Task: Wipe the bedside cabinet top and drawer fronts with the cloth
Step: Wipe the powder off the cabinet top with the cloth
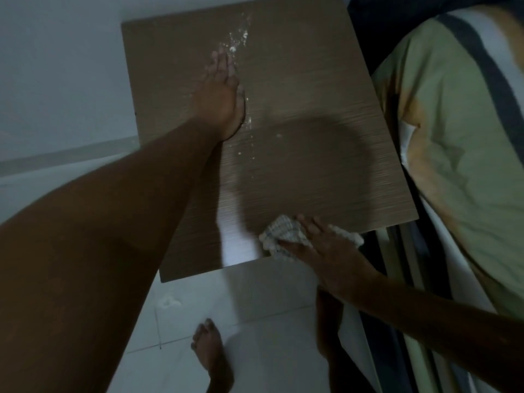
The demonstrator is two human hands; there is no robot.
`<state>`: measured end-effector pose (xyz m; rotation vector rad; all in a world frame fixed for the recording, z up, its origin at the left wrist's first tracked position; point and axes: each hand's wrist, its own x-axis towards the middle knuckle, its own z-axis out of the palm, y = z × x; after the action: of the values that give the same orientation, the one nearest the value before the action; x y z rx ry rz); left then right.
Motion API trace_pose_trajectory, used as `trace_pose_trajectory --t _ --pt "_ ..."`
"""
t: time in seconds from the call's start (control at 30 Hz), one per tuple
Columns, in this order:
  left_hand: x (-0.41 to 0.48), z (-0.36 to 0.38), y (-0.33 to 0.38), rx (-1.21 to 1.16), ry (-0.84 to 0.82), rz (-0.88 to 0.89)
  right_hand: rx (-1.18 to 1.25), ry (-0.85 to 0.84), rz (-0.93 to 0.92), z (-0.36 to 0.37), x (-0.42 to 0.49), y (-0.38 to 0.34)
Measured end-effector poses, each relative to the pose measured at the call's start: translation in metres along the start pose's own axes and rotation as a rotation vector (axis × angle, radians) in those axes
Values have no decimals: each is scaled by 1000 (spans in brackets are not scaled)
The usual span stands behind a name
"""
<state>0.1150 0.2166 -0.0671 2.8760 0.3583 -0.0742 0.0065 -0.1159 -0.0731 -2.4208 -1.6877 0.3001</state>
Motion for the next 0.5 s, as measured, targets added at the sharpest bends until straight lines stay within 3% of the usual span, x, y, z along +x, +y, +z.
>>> trace_pose_trajectory --t 0.23,0.37,0.5 --pt "2 1 -3 9 -12 5 364 -184 98 0 -57 -34" --pt "3 -2 -4 -17 -18 13 668 66 222 -38 -29 -47" --pt "1 -11 -16 -49 -7 14 664 304 305 -65 30 -28"
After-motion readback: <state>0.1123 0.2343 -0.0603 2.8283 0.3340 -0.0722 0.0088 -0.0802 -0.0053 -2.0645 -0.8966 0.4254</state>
